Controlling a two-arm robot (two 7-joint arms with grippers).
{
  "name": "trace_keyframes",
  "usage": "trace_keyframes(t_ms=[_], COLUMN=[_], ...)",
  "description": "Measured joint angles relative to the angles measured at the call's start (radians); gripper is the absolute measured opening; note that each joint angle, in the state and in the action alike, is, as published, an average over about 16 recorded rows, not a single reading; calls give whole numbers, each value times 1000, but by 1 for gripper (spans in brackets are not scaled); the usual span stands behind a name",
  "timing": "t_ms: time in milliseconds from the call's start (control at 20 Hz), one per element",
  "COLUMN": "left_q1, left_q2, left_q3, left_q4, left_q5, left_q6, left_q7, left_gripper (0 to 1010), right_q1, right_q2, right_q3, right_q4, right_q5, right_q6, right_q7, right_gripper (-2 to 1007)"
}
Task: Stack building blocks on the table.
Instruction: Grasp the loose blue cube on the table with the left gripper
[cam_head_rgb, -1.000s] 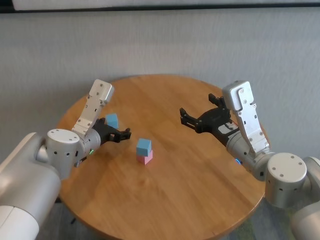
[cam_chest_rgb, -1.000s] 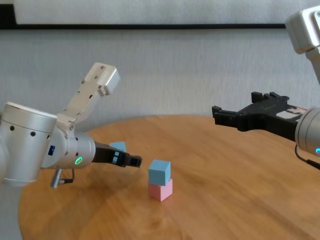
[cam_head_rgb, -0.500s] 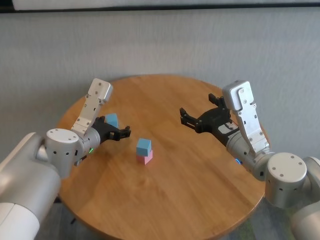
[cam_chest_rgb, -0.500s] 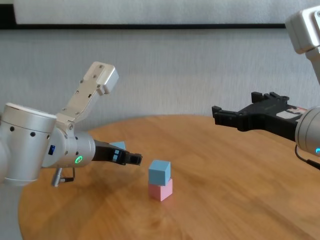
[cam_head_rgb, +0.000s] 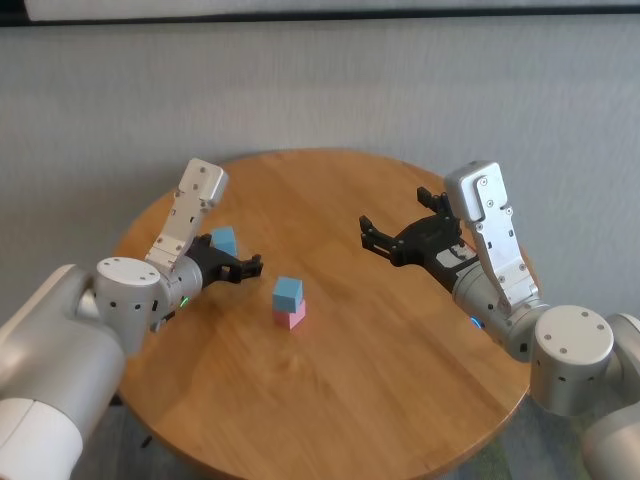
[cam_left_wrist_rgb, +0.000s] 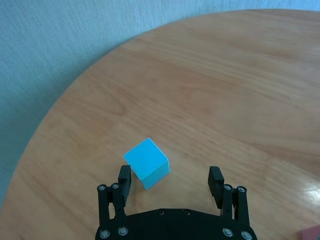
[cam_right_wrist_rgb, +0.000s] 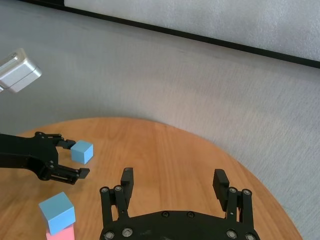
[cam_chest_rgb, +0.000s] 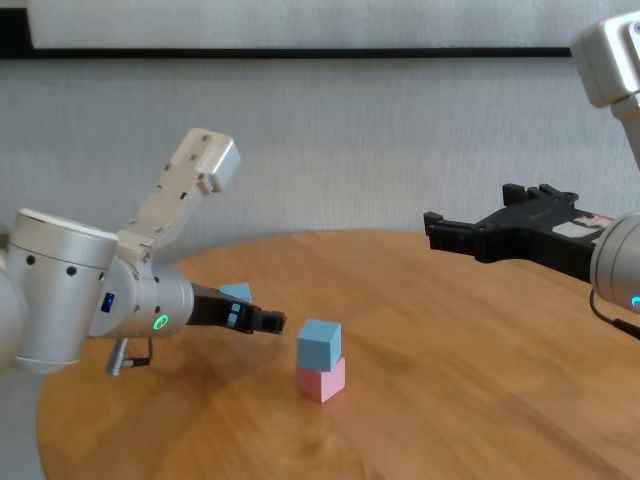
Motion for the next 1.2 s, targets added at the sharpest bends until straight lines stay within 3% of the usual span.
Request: trace_keyframes(t_ms=[1200], left_q1=[-24], left_q2=[1], left_q3=[13], left_q4=[26], left_q5=[26], left_q6=[-5], left_q7=[-1], left_gripper=[1000], right_q1=[0], right_q2=[0], right_q3=[0], right_q4=[0], right_q5=[0], right_q6=[0], right_q7=[0], right_gripper=[1005])
